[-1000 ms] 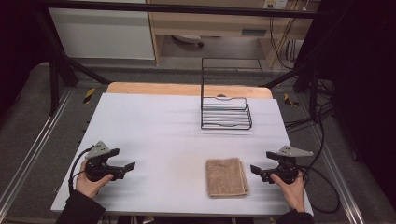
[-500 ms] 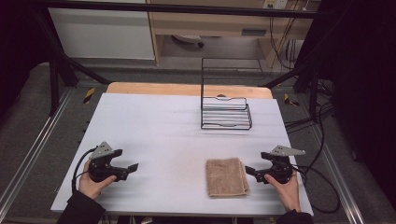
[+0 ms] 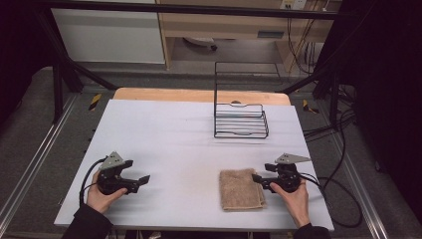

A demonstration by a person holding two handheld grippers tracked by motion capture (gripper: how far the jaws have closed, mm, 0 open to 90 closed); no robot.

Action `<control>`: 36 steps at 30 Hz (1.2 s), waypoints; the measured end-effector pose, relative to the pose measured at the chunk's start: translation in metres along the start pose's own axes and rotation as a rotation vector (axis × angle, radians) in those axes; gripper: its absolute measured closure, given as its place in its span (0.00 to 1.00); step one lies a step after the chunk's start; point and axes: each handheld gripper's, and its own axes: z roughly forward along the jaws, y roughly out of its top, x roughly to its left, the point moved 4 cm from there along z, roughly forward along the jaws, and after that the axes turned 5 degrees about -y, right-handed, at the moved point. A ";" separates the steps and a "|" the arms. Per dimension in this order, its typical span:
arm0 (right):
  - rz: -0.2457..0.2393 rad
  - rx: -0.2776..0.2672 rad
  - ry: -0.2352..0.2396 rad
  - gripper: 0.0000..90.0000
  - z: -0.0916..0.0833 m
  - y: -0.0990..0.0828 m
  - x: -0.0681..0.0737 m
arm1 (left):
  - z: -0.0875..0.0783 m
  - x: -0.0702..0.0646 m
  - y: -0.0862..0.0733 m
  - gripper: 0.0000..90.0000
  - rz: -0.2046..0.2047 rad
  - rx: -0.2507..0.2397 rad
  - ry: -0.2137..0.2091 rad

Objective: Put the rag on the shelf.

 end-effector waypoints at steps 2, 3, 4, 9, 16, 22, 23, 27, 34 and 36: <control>-0.006 0.011 0.007 0.44 0.004 0.000 0.000 | 0.000 0.000 0.000 0.08 -0.001 0.002 0.001; 0.005 0.019 0.005 0.47 0.006 0.000 0.000 | 0.000 0.000 0.000 0.09 -0.003 0.002 0.002; 0.014 0.023 0.003 0.51 0.007 0.000 0.000 | 0.001 0.000 0.000 0.09 -0.002 0.002 0.002; 0.036 0.045 -0.041 0.60 0.011 -0.003 0.000 | 0.001 0.000 0.000 0.09 -0.004 0.005 0.001; 0.069 0.088 -0.023 0.72 0.016 -0.005 0.003 | 0.001 0.001 0.000 0.09 -0.012 0.004 0.005; 0.103 0.105 0.006 0.85 0.017 -0.005 0.004 | 0.002 0.001 0.000 0.10 -0.017 0.006 0.010; 0.108 0.107 0.010 0.86 0.017 -0.005 0.004 | 0.003 0.001 0.000 0.10 -0.018 0.006 0.010; 0.118 0.104 0.019 0.90 0.017 -0.005 0.005 | 0.005 -0.001 0.002 0.10 -0.028 0.007 0.011; 0.111 0.091 0.030 0.92 0.014 -0.004 0.004 | 0.013 -0.008 0.006 0.10 -0.035 0.010 0.005; 0.107 0.087 0.034 0.92 0.014 -0.003 0.004 | 0.017 -0.011 0.009 0.10 -0.038 0.008 -0.002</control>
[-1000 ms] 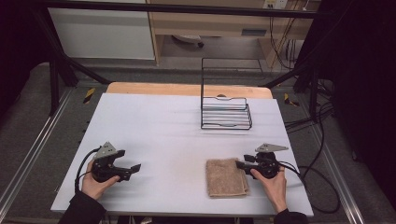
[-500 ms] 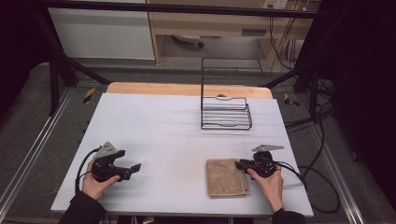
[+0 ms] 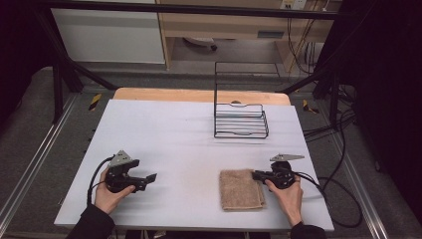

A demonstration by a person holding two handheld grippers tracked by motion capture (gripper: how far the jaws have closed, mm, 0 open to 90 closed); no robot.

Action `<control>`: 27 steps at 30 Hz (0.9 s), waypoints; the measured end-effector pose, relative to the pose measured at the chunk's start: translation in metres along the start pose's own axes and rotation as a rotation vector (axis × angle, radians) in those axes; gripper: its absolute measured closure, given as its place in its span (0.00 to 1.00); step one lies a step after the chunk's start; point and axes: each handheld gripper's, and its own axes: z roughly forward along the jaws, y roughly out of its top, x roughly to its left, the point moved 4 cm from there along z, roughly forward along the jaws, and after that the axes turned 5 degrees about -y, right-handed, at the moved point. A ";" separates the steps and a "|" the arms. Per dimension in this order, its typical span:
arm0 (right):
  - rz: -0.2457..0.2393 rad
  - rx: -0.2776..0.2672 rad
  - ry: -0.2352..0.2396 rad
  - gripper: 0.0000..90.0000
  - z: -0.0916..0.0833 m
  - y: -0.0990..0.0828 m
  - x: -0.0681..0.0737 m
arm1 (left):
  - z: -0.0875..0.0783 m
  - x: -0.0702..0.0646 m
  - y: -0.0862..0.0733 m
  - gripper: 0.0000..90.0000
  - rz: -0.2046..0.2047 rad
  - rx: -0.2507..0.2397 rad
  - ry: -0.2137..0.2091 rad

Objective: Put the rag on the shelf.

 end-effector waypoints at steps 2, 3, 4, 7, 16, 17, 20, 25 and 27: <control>-0.002 -0.002 0.000 0.92 0.000 0.000 0.000 | 0.004 -0.004 0.004 0.10 -0.001 -0.001 -0.008; -0.003 -0.004 0.000 0.92 0.000 0.000 0.000 | 0.006 -0.006 0.005 0.10 -0.002 0.000 -0.009; -0.006 -0.006 -0.002 0.92 0.000 0.000 0.000 | 0.009 -0.008 0.007 0.10 0.000 0.001 -0.015; -0.010 -0.011 0.000 0.92 0.000 0.000 0.000 | 0.016 -0.017 0.011 0.09 -0.003 0.001 -0.028; -0.019 -0.015 -0.009 0.91 0.000 -0.001 0.001 | 0.037 -0.045 0.029 0.06 0.015 0.008 -0.068; -0.024 -0.016 -0.010 0.91 0.000 -0.001 0.001 | 0.043 -0.052 0.034 0.06 0.016 0.014 -0.080; -0.029 -0.016 -0.013 0.91 0.000 -0.001 0.001 | 0.054 -0.063 0.041 0.06 0.027 0.025 -0.092; -0.038 -0.017 -0.015 0.91 0.000 -0.002 0.001 | 0.068 -0.079 0.048 0.05 0.048 0.040 -0.117; -0.036 -0.013 -0.014 0.91 0.000 -0.002 0.001 | 0.076 -0.086 0.052 0.06 0.055 0.045 -0.123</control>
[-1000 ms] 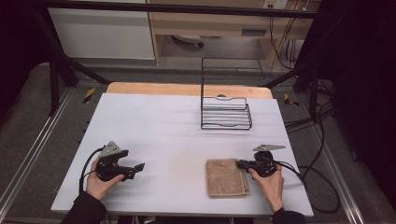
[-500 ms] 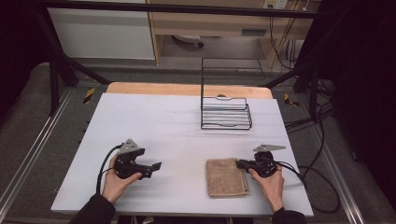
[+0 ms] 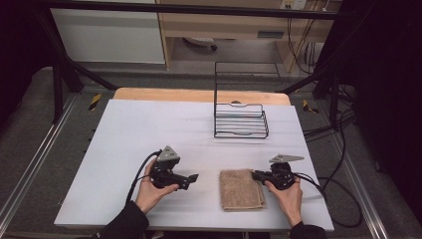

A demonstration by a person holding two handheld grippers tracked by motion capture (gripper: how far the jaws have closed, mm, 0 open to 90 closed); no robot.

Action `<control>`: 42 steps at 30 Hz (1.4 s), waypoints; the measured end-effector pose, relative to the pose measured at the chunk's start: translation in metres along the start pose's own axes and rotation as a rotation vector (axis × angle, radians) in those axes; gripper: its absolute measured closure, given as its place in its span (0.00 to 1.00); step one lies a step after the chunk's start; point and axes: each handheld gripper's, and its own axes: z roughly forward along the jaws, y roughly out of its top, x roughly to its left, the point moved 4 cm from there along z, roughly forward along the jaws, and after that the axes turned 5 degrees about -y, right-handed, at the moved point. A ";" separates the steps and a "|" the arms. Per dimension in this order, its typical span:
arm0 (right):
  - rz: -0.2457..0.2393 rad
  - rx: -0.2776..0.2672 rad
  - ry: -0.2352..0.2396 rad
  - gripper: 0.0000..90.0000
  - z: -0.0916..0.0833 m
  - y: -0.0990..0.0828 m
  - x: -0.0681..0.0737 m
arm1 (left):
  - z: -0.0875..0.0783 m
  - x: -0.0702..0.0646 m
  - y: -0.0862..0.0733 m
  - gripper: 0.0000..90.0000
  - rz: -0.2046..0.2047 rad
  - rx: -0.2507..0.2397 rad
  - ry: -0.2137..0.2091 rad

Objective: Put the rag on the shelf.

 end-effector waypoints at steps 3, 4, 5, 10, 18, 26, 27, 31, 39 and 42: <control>-0.003 -0.003 -0.003 0.91 0.000 0.000 0.000 | 0.012 -0.008 0.007 0.08 0.005 0.003 -0.002; -0.003 -0.003 -0.003 0.91 0.000 0.000 0.000 | 0.015 -0.010 0.009 0.08 0.005 0.007 -0.003; -0.005 -0.004 -0.003 0.91 0.000 0.000 0.000 | 0.019 -0.012 0.010 0.08 0.005 0.012 -0.003; -0.006 -0.005 -0.001 0.91 0.000 0.000 0.000 | 0.039 -0.020 0.016 0.14 0.003 0.044 -0.017; -0.009 -0.003 -0.002 0.91 0.001 -0.001 0.000 | 0.068 -0.030 0.024 0.29 -0.017 0.073 -0.018; -0.009 0.004 -0.001 0.91 0.001 -0.001 0.001 | 0.089 -0.033 0.021 0.51 -0.053 0.110 -0.040; -0.006 0.005 0.000 0.91 0.001 -0.001 0.001 | 0.090 -0.033 0.021 0.53 -0.056 0.121 -0.049; -0.012 0.005 -0.003 0.91 0.001 -0.001 0.000 | 0.098 -0.037 0.021 0.60 -0.069 0.129 -0.073; -0.015 0.003 -0.011 0.84 0.001 -0.001 -0.001 | 0.104 -0.041 0.021 0.80 -0.098 0.155 -0.099; -0.014 -0.006 -0.013 0.82 0.000 0.001 -0.002 | 0.104 -0.043 0.021 0.85 -0.092 0.150 -0.098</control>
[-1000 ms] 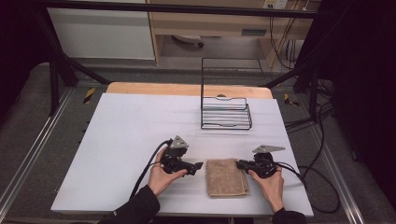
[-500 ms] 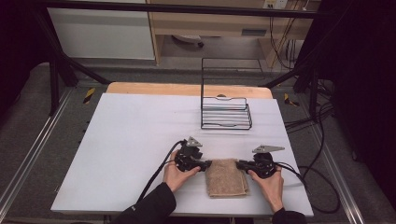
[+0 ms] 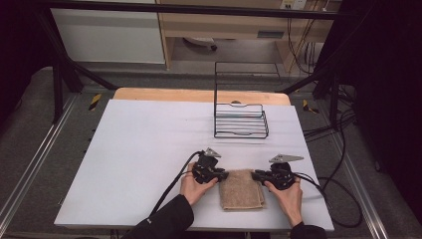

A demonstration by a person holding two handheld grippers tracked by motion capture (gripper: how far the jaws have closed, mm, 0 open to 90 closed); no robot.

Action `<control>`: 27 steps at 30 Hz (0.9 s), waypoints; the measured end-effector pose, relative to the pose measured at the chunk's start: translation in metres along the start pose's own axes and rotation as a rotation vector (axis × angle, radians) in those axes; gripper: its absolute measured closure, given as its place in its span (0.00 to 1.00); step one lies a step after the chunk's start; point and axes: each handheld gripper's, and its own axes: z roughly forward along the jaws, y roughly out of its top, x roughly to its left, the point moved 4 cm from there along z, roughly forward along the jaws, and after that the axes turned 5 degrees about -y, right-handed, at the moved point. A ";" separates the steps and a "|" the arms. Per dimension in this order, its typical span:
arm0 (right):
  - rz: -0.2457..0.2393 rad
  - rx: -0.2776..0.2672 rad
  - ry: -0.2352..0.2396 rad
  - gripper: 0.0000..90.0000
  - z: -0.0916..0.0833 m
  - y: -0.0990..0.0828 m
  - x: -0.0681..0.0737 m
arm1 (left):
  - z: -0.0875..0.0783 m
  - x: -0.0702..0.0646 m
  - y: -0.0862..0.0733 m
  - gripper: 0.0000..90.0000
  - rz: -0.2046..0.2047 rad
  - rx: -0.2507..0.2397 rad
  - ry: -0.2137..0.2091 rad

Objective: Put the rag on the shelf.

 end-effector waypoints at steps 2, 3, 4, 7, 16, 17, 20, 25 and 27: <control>0.014 -0.028 -0.002 0.75 -0.001 0.003 -0.001 | 0.000 -0.001 0.000 0.89 -0.001 0.001 -0.001; 0.026 -0.028 0.002 0.72 0.000 0.003 0.000 | 0.001 -0.001 0.000 0.90 -0.003 0.001 -0.002; 0.026 -0.028 -0.001 0.70 0.002 0.003 -0.001 | 0.001 -0.001 0.000 0.90 -0.007 0.002 -0.002; 0.019 -0.003 -0.021 0.65 0.006 0.001 -0.001 | 0.001 -0.001 0.000 0.91 -0.007 0.001 0.001; 0.030 0.024 0.000 0.77 0.005 0.000 0.001 | 0.002 -0.002 -0.002 0.90 0.038 0.003 0.013; 0.045 0.038 0.017 0.83 0.005 0.000 0.002 | 0.002 -0.002 -0.002 0.90 0.042 0.003 0.013; 0.065 0.043 0.023 0.87 0.005 0.000 0.003 | 0.002 -0.002 -0.002 0.90 0.048 0.003 0.015; 0.087 0.049 0.034 0.91 0.005 0.000 0.003 | 0.001 -0.002 -0.002 0.92 0.034 0.000 0.006; 0.088 0.043 0.037 0.92 0.004 0.001 0.003 | 0.001 -0.002 -0.002 0.93 0.028 -0.003 0.004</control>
